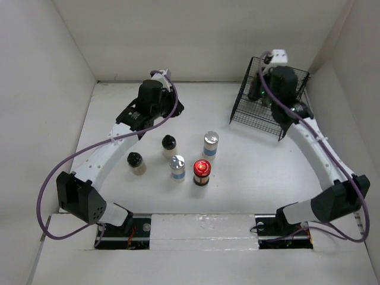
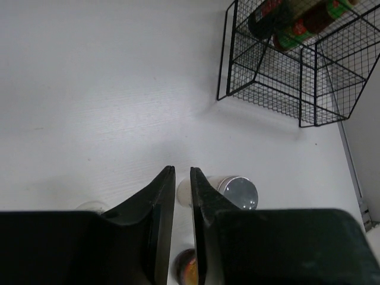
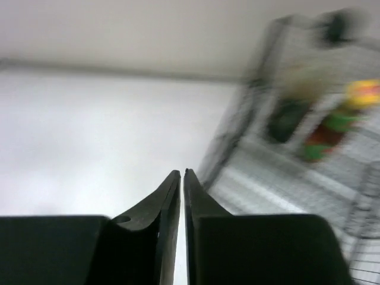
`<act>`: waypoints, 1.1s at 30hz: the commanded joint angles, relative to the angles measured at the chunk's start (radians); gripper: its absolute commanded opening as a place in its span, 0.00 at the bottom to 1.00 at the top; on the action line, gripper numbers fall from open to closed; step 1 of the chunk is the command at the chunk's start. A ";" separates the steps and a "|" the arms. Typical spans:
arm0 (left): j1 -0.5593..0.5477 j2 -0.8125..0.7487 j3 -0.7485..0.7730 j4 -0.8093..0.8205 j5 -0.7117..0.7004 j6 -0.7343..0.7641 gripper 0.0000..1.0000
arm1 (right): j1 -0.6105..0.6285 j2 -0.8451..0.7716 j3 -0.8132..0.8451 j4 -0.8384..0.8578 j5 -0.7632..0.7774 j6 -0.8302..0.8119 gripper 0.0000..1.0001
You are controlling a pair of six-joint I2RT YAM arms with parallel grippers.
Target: Organize the condiment bottles
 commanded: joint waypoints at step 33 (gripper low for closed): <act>0.000 -0.053 0.049 0.010 -0.080 0.024 0.32 | 0.345 0.181 -0.179 -0.154 -0.217 -0.030 0.32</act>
